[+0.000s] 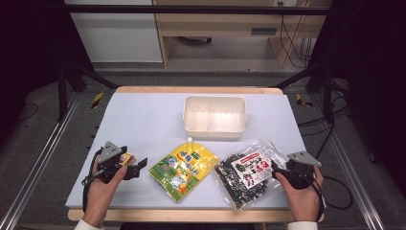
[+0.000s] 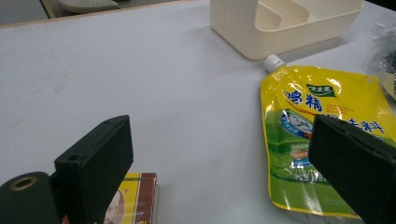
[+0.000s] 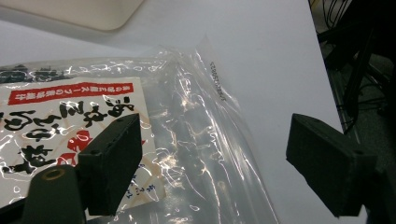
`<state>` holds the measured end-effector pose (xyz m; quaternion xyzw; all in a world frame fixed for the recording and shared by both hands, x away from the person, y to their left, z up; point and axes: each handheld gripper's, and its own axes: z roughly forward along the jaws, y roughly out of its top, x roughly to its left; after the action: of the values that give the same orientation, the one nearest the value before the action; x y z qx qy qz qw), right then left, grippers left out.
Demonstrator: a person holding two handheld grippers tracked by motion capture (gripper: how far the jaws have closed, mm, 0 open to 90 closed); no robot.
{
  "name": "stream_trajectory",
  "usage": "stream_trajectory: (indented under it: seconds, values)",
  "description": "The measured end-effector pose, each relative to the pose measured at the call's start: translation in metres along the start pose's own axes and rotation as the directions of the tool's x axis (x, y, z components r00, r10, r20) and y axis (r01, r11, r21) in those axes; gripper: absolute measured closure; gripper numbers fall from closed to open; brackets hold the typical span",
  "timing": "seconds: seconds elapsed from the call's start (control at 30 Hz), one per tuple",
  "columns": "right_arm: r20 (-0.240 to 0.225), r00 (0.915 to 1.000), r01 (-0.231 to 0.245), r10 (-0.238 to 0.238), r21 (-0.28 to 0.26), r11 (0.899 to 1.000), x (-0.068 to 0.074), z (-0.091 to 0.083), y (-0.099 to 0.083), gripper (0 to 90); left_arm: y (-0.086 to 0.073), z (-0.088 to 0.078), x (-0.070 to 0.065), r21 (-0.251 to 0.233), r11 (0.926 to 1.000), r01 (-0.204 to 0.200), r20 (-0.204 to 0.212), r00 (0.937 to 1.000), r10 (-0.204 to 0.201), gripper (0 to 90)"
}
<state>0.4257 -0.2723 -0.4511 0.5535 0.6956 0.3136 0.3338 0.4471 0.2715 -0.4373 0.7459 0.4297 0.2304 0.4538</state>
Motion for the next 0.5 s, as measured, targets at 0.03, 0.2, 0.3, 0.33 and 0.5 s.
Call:
stream_trajectory:
  seconds: [0.03, 0.2, 0.3, 0.33, 0.5]
  values:
    - [0.0, 1.0, -0.004, 0.004, 0.007, 1.0, -0.001, 0.001, 0.0, 17.2, 0.001, 0.0, 0.001, -0.013, 0.9999, 0.012, 0.004, 0.9999, -0.012, 6.3]
    - [-0.017, 0.9997, -0.018, 0.018, 0.019, 1.0, -0.006, 0.001, -0.004, 14.6, 0.003, 0.002, -0.005, -0.008, 0.9998, -0.016, 0.009, 0.9998, 0.016, 6.5]
    - [-0.02, 0.9992, -0.036, 0.036, 0.0, 0.999, -0.011, -0.003, -0.005, 18.2, 0.003, 0.003, -0.009, 0.001, 0.9995, -0.031, 0.019, 0.9993, 0.031, 6.6]
    - [-0.02, 0.9989, -0.043, 0.043, -0.007, 0.999, -0.013, -0.004, -0.006, 21.0, 0.003, 0.004, -0.011, 0.004, 0.9993, -0.036, 0.02, 0.9991, 0.036, 6.7]
    - [-0.027, 0.9973, -0.069, 0.068, -0.02, 0.997, -0.022, -0.007, -0.008, 31.4, 0.003, 0.006, -0.014, 0.018, 0.9985, -0.051, 0.03, 0.9982, 0.051, 7.0]
